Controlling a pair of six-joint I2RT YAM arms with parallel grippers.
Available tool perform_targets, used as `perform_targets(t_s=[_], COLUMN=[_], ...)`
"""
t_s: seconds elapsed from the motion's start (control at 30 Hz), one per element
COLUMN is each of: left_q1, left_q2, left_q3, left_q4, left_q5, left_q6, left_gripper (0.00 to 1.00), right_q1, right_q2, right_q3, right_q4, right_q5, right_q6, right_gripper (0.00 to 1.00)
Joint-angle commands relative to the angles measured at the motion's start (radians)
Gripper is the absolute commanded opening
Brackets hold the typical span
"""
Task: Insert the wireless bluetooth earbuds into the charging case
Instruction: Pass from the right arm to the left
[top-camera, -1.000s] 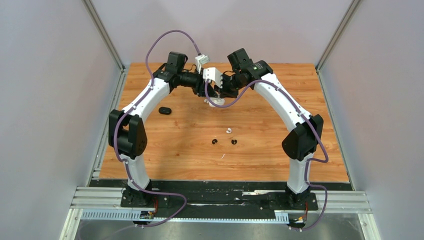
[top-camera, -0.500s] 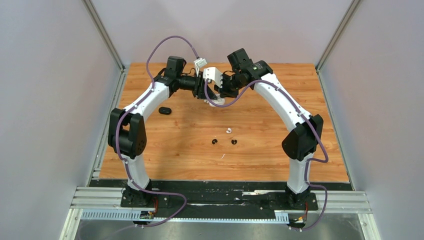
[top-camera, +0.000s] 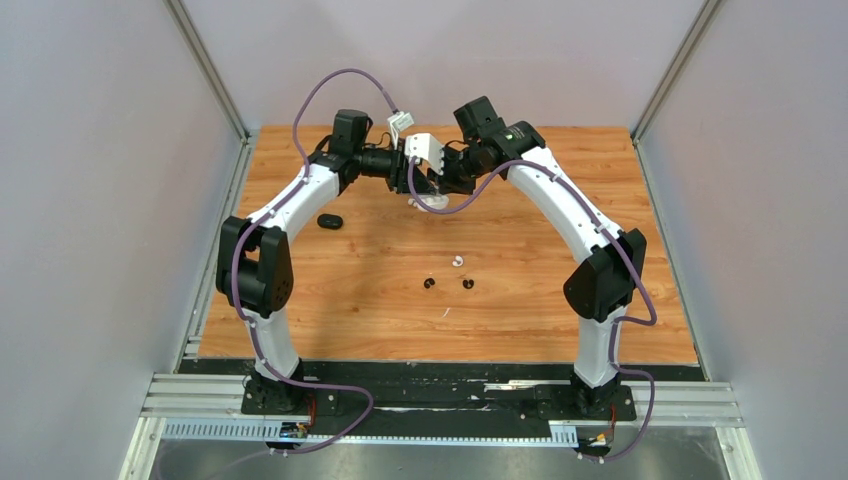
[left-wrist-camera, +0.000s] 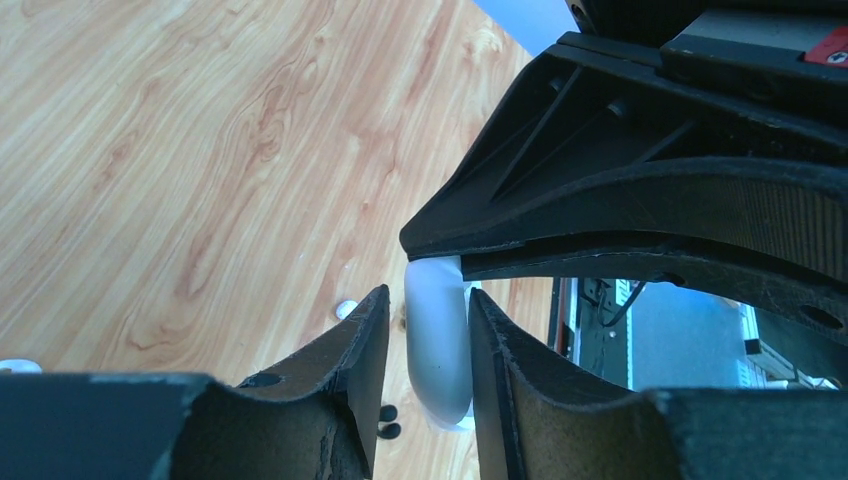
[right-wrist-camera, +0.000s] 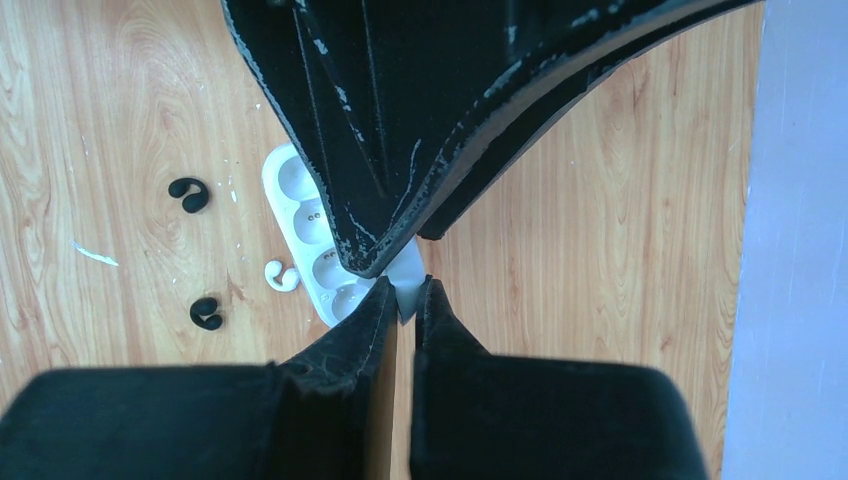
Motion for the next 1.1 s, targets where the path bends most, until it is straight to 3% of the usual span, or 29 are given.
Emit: perform_targets(t_s=[0.0, 0.17, 0.33, 0.53, 0.73, 0.87, 1.07], left_q1=[0.005, 0.006, 0.005, 0.006, 0.006, 0.009, 0.013], left_q2=[-0.013, -0.003, -0.001, -0.041, -0.087, -0.112, -0.137], left_q3=[0.018, 0.038, 0.044, 0.008, -0.036, -0.053, -0.078], left_q4=[0.037, 0.002, 0.005, 0.080, 0.151, 0.153, 0.167], left_q5=[0.011, 0.027, 0.032, 0.014, -0.019, -0.037, -0.068], left_q6=[-0.011, 0.013, 0.019, 0.005, 0.004, 0.029, 0.061], left_gripper=[0.39, 0.30, 0.11, 0.00, 0.00, 0.00, 0.00], right_q1=[0.008, 0.008, 0.008, 0.008, 0.008, -0.002, -0.075], right_q2=[-0.008, -0.002, 0.000, -0.004, -0.041, -0.098, -0.195], right_q3=[0.033, 0.035, 0.034, 0.033, 0.030, 0.011, 0.001], right_q4=[0.034, 0.038, 0.042, 0.054, 0.078, 0.078, 0.078], right_q5=[-0.012, -0.008, -0.005, 0.015, 0.050, 0.069, -0.015], right_q6=[0.012, 0.012, 0.015, 0.018, 0.037, 0.063, 0.191], right_gripper=[0.00, 0.00, 0.01, 0.15, 0.24, 0.44, 0.57])
